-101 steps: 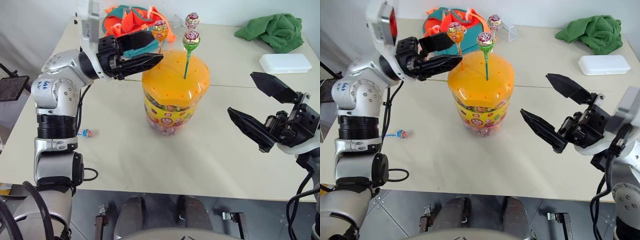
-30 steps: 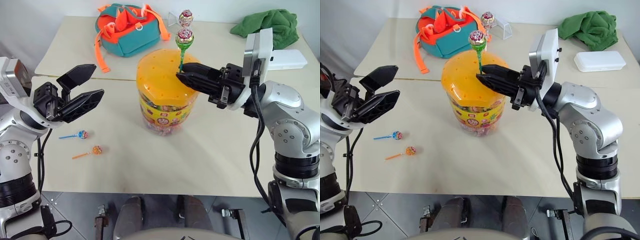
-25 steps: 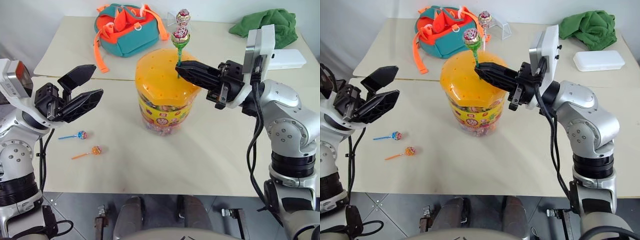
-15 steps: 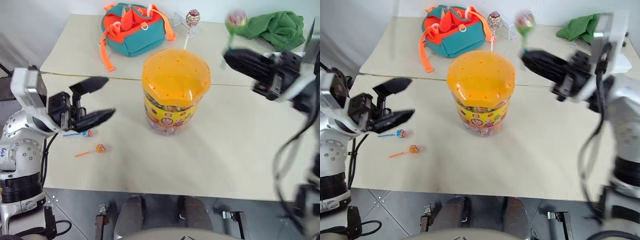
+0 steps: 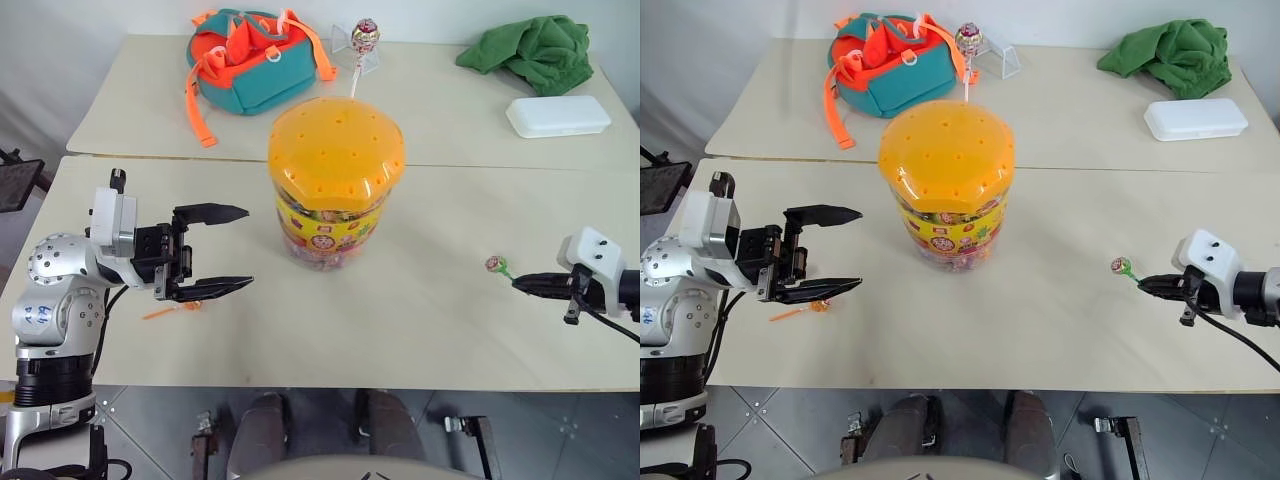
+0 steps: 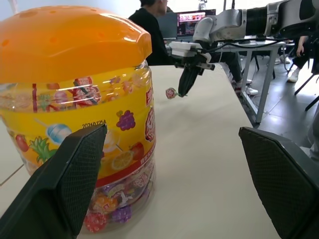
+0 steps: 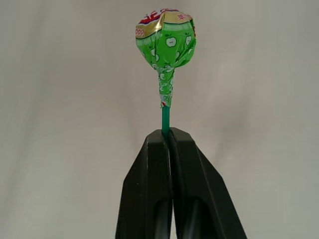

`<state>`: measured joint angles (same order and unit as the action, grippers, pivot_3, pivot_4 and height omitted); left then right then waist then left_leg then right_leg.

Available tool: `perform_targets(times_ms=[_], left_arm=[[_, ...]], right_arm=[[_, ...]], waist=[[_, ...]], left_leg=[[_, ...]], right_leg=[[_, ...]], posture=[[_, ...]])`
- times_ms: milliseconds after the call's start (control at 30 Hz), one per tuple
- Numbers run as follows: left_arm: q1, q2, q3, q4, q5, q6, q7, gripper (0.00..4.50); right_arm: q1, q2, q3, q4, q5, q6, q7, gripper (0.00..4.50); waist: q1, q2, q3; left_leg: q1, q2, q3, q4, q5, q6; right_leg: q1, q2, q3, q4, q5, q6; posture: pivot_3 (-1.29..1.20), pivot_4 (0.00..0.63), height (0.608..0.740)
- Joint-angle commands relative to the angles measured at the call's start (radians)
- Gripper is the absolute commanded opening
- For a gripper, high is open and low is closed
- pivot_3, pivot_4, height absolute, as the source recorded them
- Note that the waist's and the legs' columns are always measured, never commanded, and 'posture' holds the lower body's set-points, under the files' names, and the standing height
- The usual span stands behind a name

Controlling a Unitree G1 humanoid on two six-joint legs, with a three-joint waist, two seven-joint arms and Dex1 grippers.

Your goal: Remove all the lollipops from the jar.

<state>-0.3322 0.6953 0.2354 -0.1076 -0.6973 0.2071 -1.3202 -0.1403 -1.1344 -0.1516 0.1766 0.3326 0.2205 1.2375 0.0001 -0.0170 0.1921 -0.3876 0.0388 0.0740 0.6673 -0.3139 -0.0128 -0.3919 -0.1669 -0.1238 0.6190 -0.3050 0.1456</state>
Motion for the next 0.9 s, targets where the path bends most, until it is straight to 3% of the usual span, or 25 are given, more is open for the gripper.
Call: perform_targets(times_ms=[33,133,267,400,567,900], left_arm=[[0.017,0.005,0.042,-0.046,-0.038,0.015,0.031,4.5],[0.033,-0.029,0.097,-0.062,-0.103,0.058,0.121,4.5],[0.021,-0.105,0.21,-0.047,-0.232,0.133,0.306,4.5],[-0.008,-0.131,0.275,-0.03,-0.323,0.189,0.414,4.5],[-0.017,-0.122,0.276,-0.019,-0.378,0.259,0.423,4.5],[-0.063,-0.146,0.213,-0.059,-0.408,0.306,0.402,4.5]], right_arm=[[-0.038,0.006,-0.05,-0.006,0.043,0.004,0.03,1.35],[-0.086,0.036,-0.136,-0.107,0.215,0.086,0.085,2.39],[-0.301,0.145,-0.189,-0.245,0.428,0.222,-0.032,3.72],[-0.55,0.265,-0.126,-0.229,0.49,0.34,-0.169,3.72],[-0.821,0.414,0.032,-0.122,0.417,0.487,-0.308,3.72],[-1.041,0.638,0.154,0.053,0.28,0.536,-0.42,3.72]], waist=[[0.0,0.0,0.0],[0.001,0.0,0.0],[-0.005,0.0,0.0],[0.0,0.0,0.0],[0.003,0.0,0.0],[-0.005,0.0,0.0]], left_leg=[[0.0,0.0,0.0,0.0,0.0,0.0],[0.0,0.0,0.0,0.0,0.0,0.0],[0.0,0.001,-0.002,0.002,0.0,0.0],[0.0,0.002,-0.003,0.002,0.0,-0.001],[-0.002,0.001,-0.004,0.004,0.0,-0.001],[-0.003,0.001,-0.004,0.001,0.0,-0.001]], right_leg=[[0.0,0.0,0.0,0.0,0.0,0.0],[0.0,0.0,0.0,0.0,0.0,0.0],[0.0,0.0,0.0,0.001,0.0,0.0],[0.001,0.001,-0.001,0.002,0.0,0.0],[0.0,0.001,-0.002,0.003,0.0,0.0],[-0.002,0.001,-0.003,0.003,0.0,0.0]], posture=[[0.0,0.15,0.74],[0.0,0.15,0.74],[0.0,0.15,0.74],[0.0,0.15,0.74],[0.0,0.15,0.74],[0.0,0.15,0.74]])
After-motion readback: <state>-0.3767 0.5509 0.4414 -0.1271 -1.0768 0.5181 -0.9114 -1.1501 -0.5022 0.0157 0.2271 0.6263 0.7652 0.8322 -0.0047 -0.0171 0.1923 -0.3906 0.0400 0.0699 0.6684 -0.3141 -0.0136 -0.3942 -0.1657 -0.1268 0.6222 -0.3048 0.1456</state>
